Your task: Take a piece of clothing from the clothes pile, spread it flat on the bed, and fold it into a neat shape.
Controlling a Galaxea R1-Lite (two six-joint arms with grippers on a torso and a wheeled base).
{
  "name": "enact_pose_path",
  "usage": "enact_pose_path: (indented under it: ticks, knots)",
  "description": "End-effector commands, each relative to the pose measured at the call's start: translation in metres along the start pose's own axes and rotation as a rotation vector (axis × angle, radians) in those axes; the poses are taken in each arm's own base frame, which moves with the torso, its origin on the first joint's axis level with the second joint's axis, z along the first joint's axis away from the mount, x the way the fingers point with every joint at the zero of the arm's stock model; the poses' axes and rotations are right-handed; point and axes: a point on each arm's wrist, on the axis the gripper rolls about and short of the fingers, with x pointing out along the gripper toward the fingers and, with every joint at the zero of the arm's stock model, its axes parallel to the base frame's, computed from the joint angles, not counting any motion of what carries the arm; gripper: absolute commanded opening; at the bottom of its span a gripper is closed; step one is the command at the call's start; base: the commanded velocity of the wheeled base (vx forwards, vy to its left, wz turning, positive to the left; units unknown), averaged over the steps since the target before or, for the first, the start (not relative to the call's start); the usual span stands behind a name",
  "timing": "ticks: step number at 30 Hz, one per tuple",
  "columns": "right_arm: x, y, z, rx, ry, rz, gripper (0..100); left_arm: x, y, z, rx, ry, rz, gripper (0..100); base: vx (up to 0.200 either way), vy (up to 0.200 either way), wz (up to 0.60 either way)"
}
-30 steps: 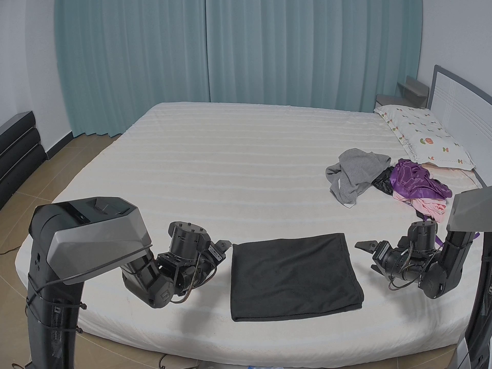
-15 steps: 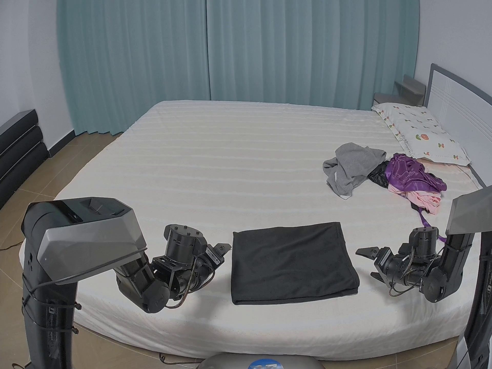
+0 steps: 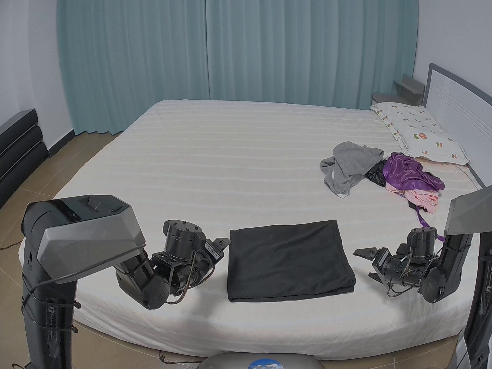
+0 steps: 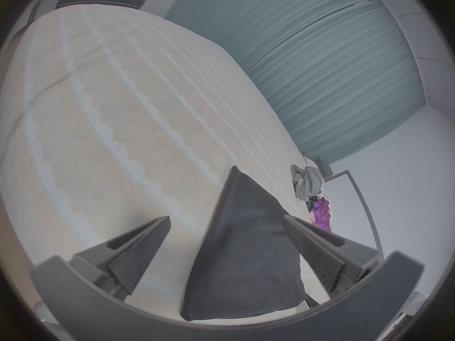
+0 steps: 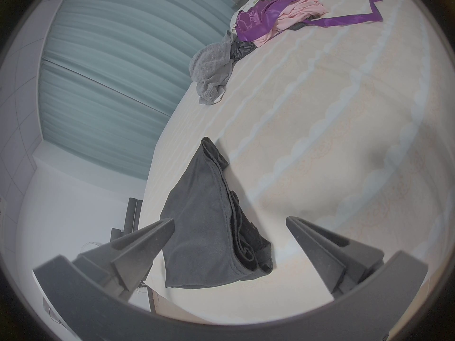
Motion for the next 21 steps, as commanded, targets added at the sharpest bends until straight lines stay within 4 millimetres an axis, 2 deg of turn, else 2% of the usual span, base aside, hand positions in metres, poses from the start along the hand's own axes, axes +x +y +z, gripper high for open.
enact_pose_path:
  ticks: [1, 6, 10, 12, 16, 21]
  knots:
    - [0.001, -0.001, -0.001, 0.001, 0.004, -0.004, 100, 0.002, 0.001, -0.002, 0.002, 0.003, 0.003, 100, 0.0, -0.2, 0.0]
    - [0.002, -0.001, -0.002, 0.0, 0.008, -0.005, 100, 0.001, -0.001, 0.001, -0.002, -0.004, -0.005, 100, 0.0, -0.2, 0.0]
    - [0.002, -0.001, -0.002, 0.0, 0.008, -0.005, 100, -0.002, -0.004, 0.008, -0.01, -0.02, -0.015, 100, 0.0, 0.0, 0.0]
    - [0.002, -0.001, -0.002, 0.0, 0.008, -0.005, 100, -0.008, -0.003, 0.023, -0.026, -0.05, -0.012, 100, 0.0, 0.0, 0.0]
    - [0.002, -0.001, -0.002, -0.001, 0.009, -0.005, 100, -0.004, 0.003, 0.036, -0.015, -0.083, 0.002, 100, 0.0, 0.0, 0.0]
    - [0.002, -0.001, -0.002, -0.003, 0.008, -0.006, 100, 0.008, 0.019, 0.035, 0.086, -0.072, 0.049, 100, 0.0, 0.0, 0.0]
